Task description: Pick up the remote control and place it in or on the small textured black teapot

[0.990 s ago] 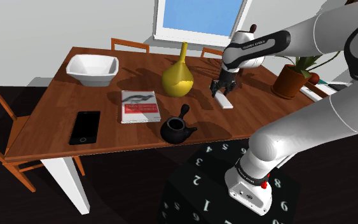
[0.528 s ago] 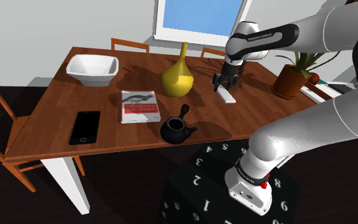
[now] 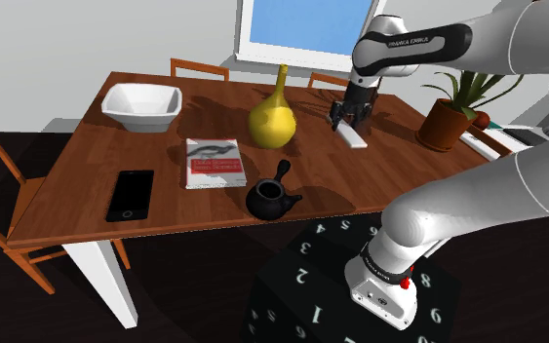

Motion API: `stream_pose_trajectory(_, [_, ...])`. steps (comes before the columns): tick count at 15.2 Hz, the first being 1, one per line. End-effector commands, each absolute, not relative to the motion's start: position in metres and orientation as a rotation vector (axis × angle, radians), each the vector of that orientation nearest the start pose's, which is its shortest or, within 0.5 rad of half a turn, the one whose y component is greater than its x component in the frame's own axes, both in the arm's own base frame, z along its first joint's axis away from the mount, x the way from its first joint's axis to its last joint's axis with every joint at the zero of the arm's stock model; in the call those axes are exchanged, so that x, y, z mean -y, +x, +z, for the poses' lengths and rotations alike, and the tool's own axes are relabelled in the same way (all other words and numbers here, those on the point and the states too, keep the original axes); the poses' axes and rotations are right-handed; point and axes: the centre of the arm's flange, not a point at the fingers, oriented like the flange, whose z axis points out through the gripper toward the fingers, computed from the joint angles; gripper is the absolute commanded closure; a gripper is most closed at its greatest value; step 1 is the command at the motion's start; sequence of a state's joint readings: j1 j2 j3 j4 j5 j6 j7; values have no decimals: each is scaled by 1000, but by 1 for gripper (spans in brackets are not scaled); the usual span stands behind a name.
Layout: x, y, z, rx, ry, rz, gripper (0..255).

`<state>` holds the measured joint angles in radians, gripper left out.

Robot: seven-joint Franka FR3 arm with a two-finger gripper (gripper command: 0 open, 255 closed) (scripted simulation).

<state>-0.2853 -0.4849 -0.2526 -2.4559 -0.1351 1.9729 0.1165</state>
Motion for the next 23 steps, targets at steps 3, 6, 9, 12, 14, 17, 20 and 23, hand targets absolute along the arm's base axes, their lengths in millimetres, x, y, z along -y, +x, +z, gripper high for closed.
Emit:
stream_pose_trajectory(3, [216, 339, 486, -888, -3019, 15, 255])
stream_pose_trajectory(6, [216, 339, 499, -888, -3019, 15, 255])
stream_pose_trajectory(9, [177, 339, 499, -888, -3019, 15, 255])
stream_pose_trajectory(12, [137, 339, 499, -888, -3019, 15, 255])
stream_pose_trajectory(14, [111, 340, 499, -888, -3019, 15, 255])
stream_pose_trajectory(17, [71, 340, 500, -888, -3019, 15, 255])
stream_pose_trajectory(20, [32, 340, 500, -888, -3019, 15, 255])
stream_pose_trajectory(23, [-8, 340, 500, -888, -3019, 15, 255])
